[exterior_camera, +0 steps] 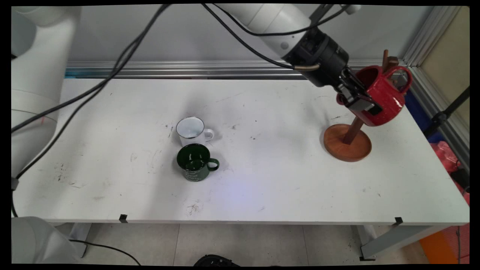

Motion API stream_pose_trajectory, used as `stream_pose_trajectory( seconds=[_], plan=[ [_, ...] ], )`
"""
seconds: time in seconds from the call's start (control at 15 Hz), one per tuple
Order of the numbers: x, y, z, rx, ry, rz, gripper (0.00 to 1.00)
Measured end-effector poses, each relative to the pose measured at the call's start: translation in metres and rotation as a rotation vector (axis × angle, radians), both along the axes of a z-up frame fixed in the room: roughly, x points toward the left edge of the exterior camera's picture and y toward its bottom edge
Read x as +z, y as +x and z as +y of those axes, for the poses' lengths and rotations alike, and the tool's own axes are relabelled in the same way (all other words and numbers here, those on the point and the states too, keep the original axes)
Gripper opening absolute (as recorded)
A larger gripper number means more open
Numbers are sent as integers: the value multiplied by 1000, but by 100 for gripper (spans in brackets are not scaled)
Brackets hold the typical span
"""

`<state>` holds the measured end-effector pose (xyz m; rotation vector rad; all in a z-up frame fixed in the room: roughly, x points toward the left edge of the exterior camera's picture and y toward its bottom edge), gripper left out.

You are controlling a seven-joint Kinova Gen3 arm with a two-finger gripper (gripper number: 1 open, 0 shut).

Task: Place the picked object on the table

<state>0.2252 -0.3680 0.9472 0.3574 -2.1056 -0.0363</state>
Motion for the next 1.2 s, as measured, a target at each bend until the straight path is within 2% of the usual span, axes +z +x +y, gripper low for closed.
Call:
stream_pose_trajectory(
  seconds=[0.33,0.73,1.2],
  plan=[
    [16,14,14,31,-16,-55,0],
    [39,34,38,76,-48,-166,0],
    [57,53,60,191,-59,-306,0]
  ],
)
